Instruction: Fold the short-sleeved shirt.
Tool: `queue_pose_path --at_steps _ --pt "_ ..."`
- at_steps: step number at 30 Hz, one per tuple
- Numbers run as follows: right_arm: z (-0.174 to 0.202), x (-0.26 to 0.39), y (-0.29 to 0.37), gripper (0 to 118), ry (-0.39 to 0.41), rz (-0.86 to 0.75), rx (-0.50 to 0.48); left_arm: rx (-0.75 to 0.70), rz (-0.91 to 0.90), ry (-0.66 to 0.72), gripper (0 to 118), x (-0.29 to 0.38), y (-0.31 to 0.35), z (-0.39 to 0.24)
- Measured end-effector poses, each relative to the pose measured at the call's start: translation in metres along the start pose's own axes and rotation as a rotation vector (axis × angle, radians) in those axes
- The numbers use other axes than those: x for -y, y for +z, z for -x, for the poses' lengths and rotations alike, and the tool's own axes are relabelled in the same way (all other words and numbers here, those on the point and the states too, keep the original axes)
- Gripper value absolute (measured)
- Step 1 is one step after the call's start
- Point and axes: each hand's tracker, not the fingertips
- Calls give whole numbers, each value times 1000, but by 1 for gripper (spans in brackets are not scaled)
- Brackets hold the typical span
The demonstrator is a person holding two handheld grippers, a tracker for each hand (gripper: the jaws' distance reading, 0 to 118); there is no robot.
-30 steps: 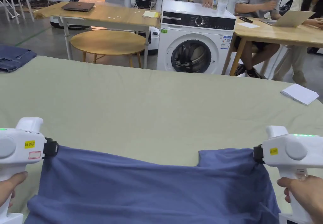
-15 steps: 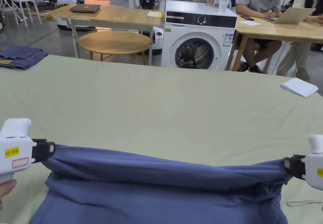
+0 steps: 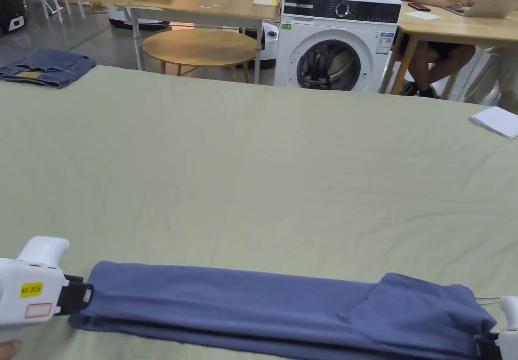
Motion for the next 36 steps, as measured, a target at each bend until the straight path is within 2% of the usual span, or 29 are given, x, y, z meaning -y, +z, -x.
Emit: queue_pose_path --at_steps 4,9,11,12,13,15,16,18,22,24,26,29,30,32,33,34,36 --pt "3 7 -26 0 0 45 9 -16 102 -6 0 6 -26 2" --pt "10 6 -33 0 -4 30 23 -21 82 17 0 9 -32 -1" --pt "13 5 -31 1 26 28 47 -25 79 36 0 7 -26 -6" --pt "15 4 -29 6 51 29 76 -26 73 45 2 6 -23 -8" --pt "19 0 -21 15 60 23 91 -26 59 59 13 5 -18 -12" --pt "15 -7 -11 44 44 -33 134 -50 -15 64 33 -1 -8 -20" --pt "16 -11 -3 54 29 -67 138 -71 -45 61 36 -4 -3 -24" --pt "20 -21 12 54 -3 -140 135 -79 -129 53 38 -12 5 -31" --pt "43 -36 39 54 -24 -287 169 -40 -290 24 38 -29 16 -48" --pt "54 -42 47 54 -51 -417 108 -39 -381 6 38 -34 23 -63" --pt "70 -45 54 54 -85 -527 100 -51 -482 -17 38 -39 25 -77" --pt "87 -48 54 52 -124 -730 27 -85 -642 -49 38 -41 33 -103" --pt "97 -48 57 48 -124 -779 28 -100 -680 -48 38 -42 33 -108" --pt "114 -47 63 27 -127 -878 29 -136 -759 -46 32 -42 37 -120" --pt "120 -46 66 13 -125 -925 28 -154 -782 -47 24 -42 39 -125" --pt "127 -46 69 5 -120 -949 42 -163 -808 -42 10 -44 37 -125" --pt "140 -47 73 0 -102 -1017 42 -169 -853 -36 0 -44 40 -129"
